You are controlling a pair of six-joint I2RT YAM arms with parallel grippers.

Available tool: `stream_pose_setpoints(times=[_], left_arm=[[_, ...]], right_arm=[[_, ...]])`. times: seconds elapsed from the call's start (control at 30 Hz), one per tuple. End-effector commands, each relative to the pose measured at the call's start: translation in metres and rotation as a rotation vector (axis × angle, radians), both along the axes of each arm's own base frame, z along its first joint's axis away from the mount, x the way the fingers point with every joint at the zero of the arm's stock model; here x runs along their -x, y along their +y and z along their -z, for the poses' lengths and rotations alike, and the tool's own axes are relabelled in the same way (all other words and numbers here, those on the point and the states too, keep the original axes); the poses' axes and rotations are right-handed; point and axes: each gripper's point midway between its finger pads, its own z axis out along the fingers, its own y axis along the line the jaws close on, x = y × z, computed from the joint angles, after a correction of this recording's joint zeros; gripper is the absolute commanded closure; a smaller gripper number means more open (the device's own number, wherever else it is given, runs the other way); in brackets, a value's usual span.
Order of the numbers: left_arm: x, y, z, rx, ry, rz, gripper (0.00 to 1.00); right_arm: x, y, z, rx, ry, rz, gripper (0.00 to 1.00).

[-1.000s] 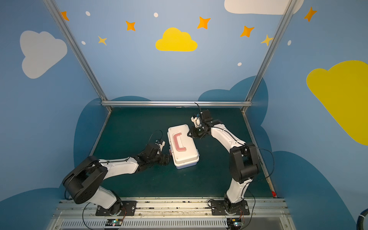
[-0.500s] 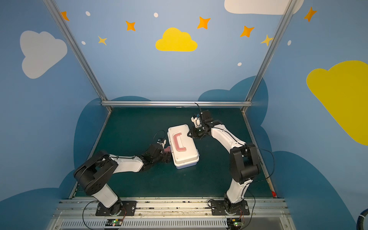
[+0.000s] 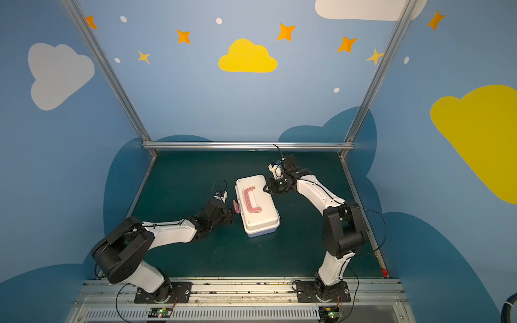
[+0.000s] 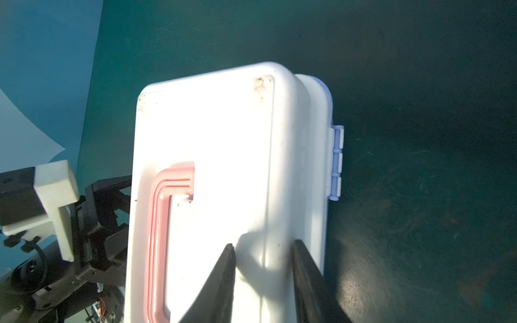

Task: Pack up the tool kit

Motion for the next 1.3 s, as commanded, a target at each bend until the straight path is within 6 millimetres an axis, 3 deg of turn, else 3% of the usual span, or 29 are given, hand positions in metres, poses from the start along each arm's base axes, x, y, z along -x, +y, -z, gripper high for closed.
stream_pose_setpoints(times=[0.0, 0.17, 0.27, 0.67, 1.27], left_arm=[[-0.005, -0.009, -0.012, 0.063, -0.013, 0.007, 0.29], [-0.002, -0.036, -0.027, 0.257, 0.028, 0.070, 0.31], [0.000, -0.045, -0.038, 0.417, 0.061, 0.080, 0.40], [0.003, -0.051, -0.065, 0.728, 0.077, 0.116, 0.55], [0.010, -0.055, -0.083, 0.787, 0.065, 0.155, 0.67]], right_arm=[[0.055, 0.017, 0.027, -0.012, 0.196, -0.108, 0.67], [0.055, 0.018, 0.030, -0.016, 0.203, -0.108, 0.67], [0.055, 0.019, 0.032, -0.022, 0.208, -0.106, 0.67], [0.055, 0.022, 0.036, -0.027, 0.214, -0.111, 0.67], [0.056, 0.024, 0.037, -0.022, 0.218, -0.117, 0.67]])
